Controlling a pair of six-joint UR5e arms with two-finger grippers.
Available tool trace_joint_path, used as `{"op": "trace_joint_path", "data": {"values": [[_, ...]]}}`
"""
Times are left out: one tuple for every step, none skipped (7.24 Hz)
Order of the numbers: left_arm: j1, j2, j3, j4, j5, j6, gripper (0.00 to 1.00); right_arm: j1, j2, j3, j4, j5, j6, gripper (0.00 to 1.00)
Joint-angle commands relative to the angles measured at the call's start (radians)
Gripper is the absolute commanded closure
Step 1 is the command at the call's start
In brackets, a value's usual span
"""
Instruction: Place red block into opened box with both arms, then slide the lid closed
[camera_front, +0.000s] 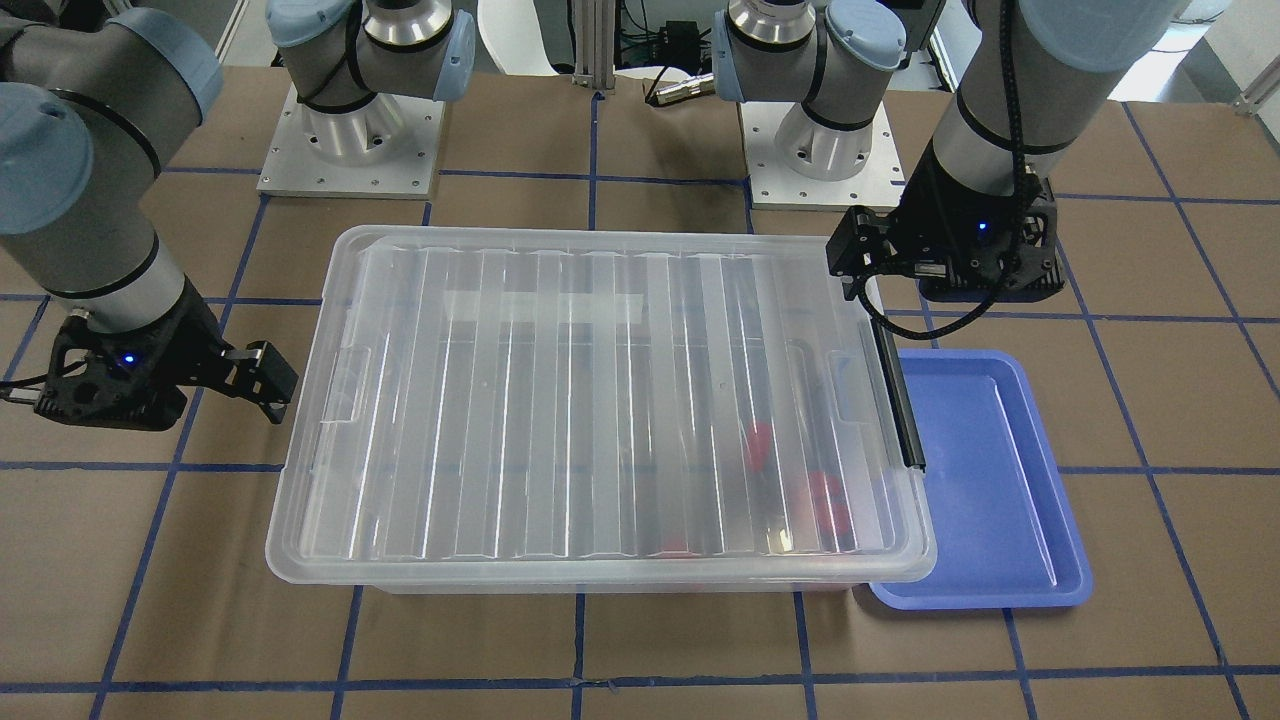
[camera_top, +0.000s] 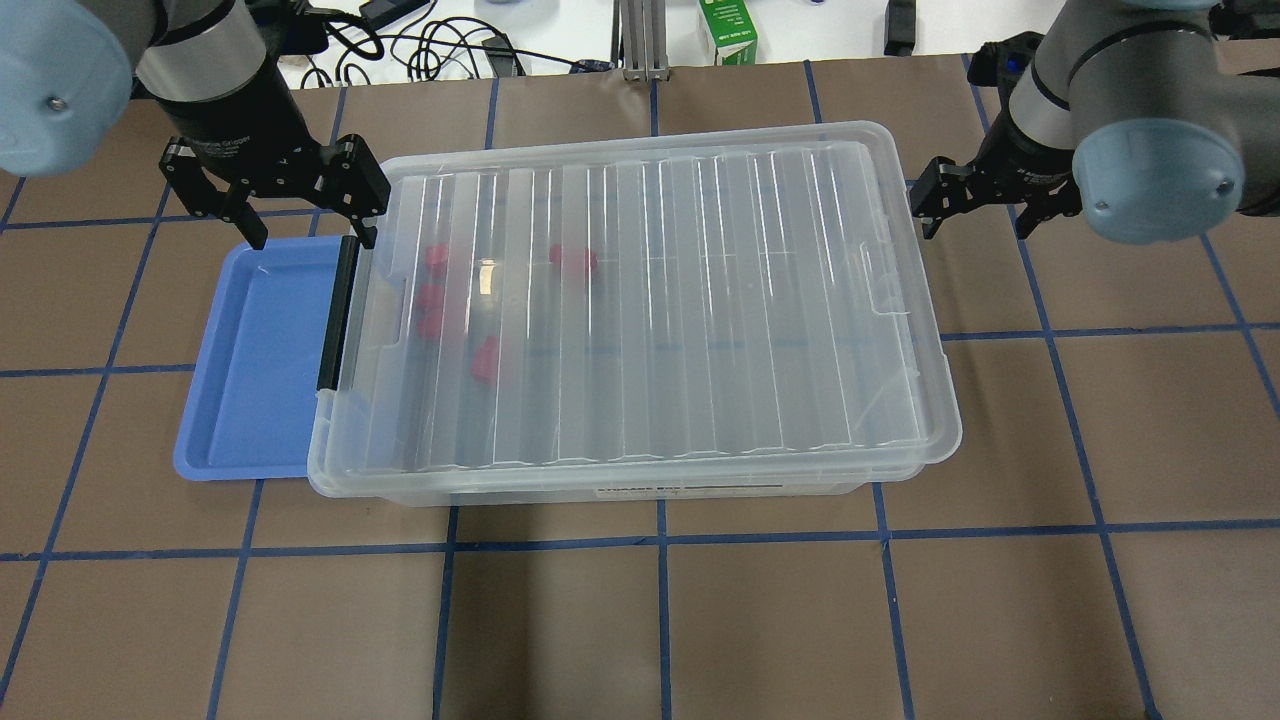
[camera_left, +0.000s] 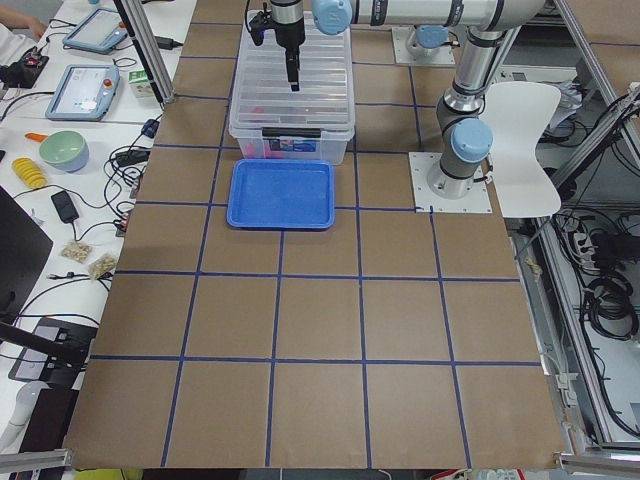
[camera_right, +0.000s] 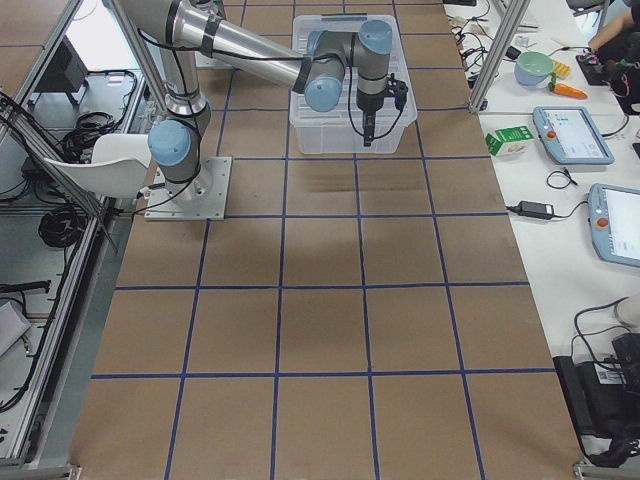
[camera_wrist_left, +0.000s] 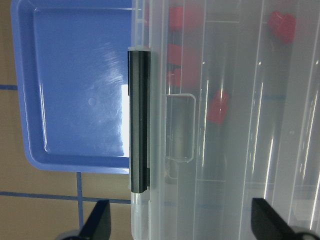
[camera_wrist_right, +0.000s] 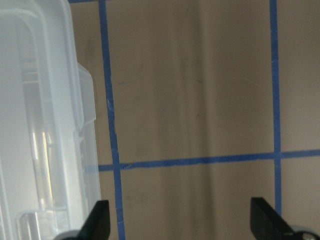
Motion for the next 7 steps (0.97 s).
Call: {"op": "trace_joint_path", "data": {"values": [[0.007, 0.017, -0.038, 0.017, -0.002, 0.020, 0.00, -0.002, -0.039, -0.135, 0.169, -0.007, 0.001, 0.00], [0.005, 0.015, -0.042, 0.040, -0.003, 0.022, 0.00, 0.001, -0.068, -0.206, 0.284, -0.002, 0.007, 0.00], [0.005, 0.017, -0.042, 0.040, -0.008, 0.020, 0.00, 0.006, -0.097, -0.261, 0.382, 0.001, 0.010, 0.00], [0.004, 0.012, -0.042, 0.040, -0.008, 0.017, 0.00, 0.030, -0.105, -0.277, 0.424, -0.003, 0.030, 0.00], [0.004, 0.012, -0.042, 0.040, -0.009, 0.012, 0.00, 0.094, -0.099, -0.280, 0.411, 0.003, 0.155, 0.00], [0.002, 0.012, -0.040, 0.040, -0.014, 0.009, 0.00, 0.151, -0.083, -0.282, 0.405, 0.003, 0.224, 0.00], [0.002, 0.014, -0.042, 0.042, -0.025, 0.008, 0.00, 0.195, -0.080, -0.282, 0.400, -0.006, 0.242, 0.00]]}}
